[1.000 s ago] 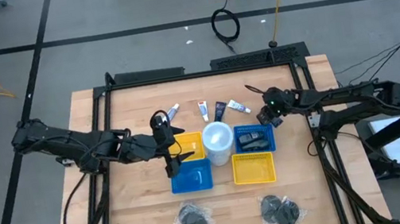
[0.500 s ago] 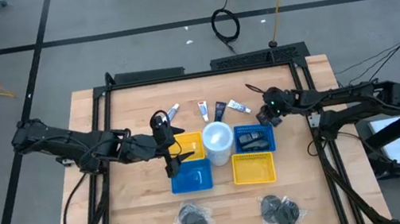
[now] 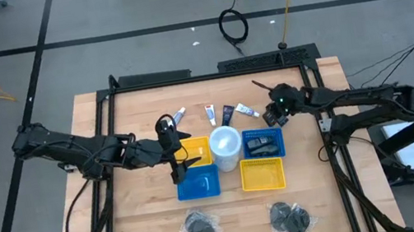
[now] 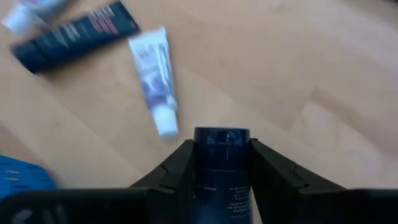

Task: Pick & Place Travel size toiletries
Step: Put the blue shave cream into the bottom yellow bin

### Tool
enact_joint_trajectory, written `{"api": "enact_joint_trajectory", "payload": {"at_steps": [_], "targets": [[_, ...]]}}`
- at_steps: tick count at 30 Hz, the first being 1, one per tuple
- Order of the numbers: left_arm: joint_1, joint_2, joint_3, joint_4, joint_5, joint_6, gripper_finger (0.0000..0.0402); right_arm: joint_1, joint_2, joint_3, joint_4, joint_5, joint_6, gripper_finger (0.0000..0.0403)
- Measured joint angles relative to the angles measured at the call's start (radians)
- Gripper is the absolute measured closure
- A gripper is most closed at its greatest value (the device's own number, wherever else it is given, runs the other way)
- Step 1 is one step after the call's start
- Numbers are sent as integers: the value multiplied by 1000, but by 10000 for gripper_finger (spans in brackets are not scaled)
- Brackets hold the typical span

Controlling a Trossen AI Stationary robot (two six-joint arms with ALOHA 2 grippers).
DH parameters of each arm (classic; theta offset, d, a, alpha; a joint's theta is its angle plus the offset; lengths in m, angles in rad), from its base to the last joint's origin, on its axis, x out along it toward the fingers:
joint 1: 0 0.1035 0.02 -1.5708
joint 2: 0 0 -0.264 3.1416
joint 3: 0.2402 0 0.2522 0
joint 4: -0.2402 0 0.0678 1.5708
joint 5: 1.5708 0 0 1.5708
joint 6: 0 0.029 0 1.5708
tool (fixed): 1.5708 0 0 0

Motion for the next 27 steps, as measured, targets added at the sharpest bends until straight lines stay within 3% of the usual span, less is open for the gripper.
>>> {"api": "enact_joint_trajectory", "payload": {"at_steps": [6, 14, 27], "targets": [[0, 0, 0, -5, 0, -2, 39, 71, -77, 125, -165, 4, -6, 290], [0, 0, 0, -16, 0, -2, 39, 287, -157, 226, -271, 32, 41, 290], [0, 0, 0, -16, 0, -1, 39, 736, -89, 260, -160, 114, 170, 290]]}}
